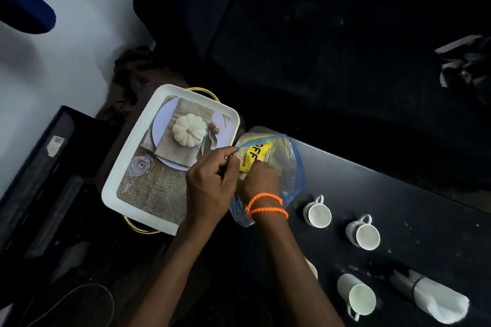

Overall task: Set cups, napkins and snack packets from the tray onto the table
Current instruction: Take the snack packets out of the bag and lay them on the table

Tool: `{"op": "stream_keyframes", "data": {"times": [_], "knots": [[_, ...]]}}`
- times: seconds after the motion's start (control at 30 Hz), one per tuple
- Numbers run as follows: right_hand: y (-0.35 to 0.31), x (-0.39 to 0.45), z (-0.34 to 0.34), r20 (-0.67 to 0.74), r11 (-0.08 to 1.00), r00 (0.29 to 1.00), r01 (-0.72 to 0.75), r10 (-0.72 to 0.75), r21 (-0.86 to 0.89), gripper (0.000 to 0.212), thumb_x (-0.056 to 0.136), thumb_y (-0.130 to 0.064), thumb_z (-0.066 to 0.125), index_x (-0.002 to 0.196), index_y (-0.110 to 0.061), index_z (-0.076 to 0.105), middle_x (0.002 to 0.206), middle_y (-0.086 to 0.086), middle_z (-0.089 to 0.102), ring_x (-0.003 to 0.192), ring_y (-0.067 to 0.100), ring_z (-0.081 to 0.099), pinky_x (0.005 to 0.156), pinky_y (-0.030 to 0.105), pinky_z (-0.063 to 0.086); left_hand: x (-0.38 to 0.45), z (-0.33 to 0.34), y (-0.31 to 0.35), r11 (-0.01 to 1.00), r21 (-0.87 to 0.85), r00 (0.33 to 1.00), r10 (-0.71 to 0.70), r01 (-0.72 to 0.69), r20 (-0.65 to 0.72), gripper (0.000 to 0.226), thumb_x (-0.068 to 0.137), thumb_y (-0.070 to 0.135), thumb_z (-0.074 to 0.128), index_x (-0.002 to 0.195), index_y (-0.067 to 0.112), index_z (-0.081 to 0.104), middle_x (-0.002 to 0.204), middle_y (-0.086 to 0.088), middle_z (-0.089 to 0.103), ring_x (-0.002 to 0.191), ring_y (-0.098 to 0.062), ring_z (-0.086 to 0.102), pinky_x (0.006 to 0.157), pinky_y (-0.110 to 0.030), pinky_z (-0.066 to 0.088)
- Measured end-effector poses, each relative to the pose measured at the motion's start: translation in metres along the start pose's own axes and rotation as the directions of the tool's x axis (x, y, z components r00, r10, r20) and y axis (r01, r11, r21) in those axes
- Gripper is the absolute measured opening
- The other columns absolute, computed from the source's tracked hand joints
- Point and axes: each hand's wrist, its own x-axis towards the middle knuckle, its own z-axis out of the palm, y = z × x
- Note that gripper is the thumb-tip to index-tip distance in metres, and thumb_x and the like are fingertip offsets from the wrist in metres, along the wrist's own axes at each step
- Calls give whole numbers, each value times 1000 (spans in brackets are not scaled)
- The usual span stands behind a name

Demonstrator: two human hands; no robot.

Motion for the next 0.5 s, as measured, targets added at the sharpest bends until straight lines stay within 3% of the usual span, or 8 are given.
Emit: {"op": "stream_keyframes", "data": {"times": [0.1,0.2,0.3,0.37,0.43,0.5], "knots": [[4,11,14,27,988,999,27,-23,-152,43,100,-23,50,134,2,46,127,24,61,117,40,60,104,41,45,-2,0,-2,1000,0,1000,-24,24,12,12,94,16,71,105,13,77,74,6,67,67,-8,59,66,-22,48],[4,6,-2,-54,984,994,84,-94,-159,50,95,-23,58,140,-6,46,117,23,67,106,41,65,86,41,52,-1,1,-4,995,-27,995,-96,96,-16,15,96,23,67,105,16,77,73,8,65,65,-10,59,64,-23,47],[-7,-26,-42,-155,979,968,190,-199,-69,33,80,-18,70,113,-18,67,100,16,72,93,39,67,76,39,56,3,2,-11,983,-57,982,-178,174,-67,17,97,24,65,104,14,76,72,6,65,63,-12,60,62,-26,47],[-8,-57,-74,-254,962,932,273,-257,27,29,73,-24,77,102,-23,72,91,5,74,83,29,69,71,34,55,8,2,-14,964,-106,965,-254,245,-74,14,97,22,66,104,15,76,72,8,67,64,-6,61,61,-24,48],[-4,-86,-110,-397,918,869,374,-296,133,26,71,-34,79,96,-28,73,79,-8,73,66,9,66,62,25,52,13,-1,-17,953,-135,956,-283,272,-75,11,98,20,66,102,16,75,72,13,66,64,0,60,60,-20,47],[13,-96,-141,-586,894,777,407,-231,187,23,73,-38,76,93,-31,71,77,-19,69,63,-4,62,59,9,46,18,-4,-20,949,-145,954,-293,281,-69,11,99,21,65,102,16,74,71,11,65,63,-5,60,59,-24,47]]}}
